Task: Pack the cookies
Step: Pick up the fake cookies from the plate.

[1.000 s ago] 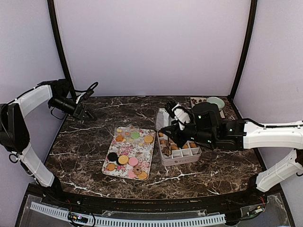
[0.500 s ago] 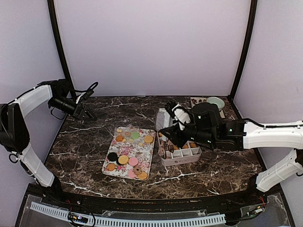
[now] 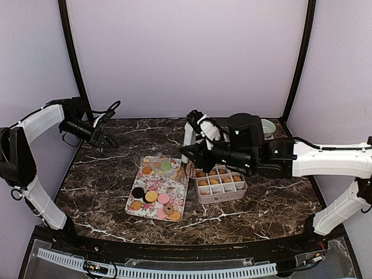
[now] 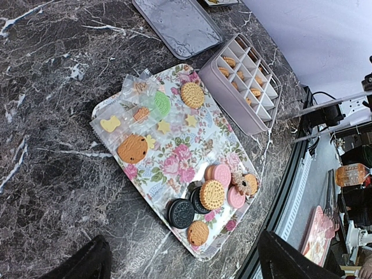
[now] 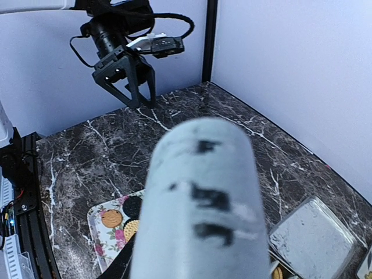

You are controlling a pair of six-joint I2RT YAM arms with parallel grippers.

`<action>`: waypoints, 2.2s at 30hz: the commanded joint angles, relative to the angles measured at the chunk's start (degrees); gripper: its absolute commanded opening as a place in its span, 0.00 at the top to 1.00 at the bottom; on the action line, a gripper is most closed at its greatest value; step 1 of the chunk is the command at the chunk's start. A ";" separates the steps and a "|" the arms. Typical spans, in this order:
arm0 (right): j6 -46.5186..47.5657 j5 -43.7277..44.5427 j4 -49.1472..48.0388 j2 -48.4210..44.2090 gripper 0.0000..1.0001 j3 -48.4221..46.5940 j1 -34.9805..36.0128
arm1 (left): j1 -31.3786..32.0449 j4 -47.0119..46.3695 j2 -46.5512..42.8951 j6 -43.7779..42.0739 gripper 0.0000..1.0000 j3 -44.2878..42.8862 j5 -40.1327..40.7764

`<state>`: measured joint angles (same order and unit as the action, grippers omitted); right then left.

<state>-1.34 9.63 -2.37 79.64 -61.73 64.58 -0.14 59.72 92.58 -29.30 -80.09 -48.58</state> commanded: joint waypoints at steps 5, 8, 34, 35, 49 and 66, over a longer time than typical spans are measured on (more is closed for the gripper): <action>1.46 -7.90 -8.09 17.97 0.57 -14.42 4.60 | -0.37 0.53 -1.26 -0.61 0.10 1.62 0.71; 2.13 -9.72 -7.98 23.45 0.56 -19.51 5.94 | -0.53 0.66 -1.75 -1.05 0.10 1.96 0.85; 4.25 -9.81 -3.30 44.17 0.54 -38.56 4.42 | -1.24 0.68 -2.73 -1.95 0.10 3.48 0.53; 4.31 -9.73 -3.22 44.39 0.54 -38.69 4.30 | -1.23 0.66 -2.76 -1.98 0.10 3.42 0.63; 4.50 -10.95 -1.90 44.40 0.55 -40.94 3.54 | -1.22 1.13 -2.26 -1.79 0.10 2.02 0.38; 2.54 -12.86 -3.75 41.96 0.53 -39.80 1.01 | -1.25 1.45 -1.74 -2.07 0.10 1.57 0.26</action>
<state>2.50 -1.78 -2.85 123.07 -100.97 66.15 -1.02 59.90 92.12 -30.44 -77.54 -47.55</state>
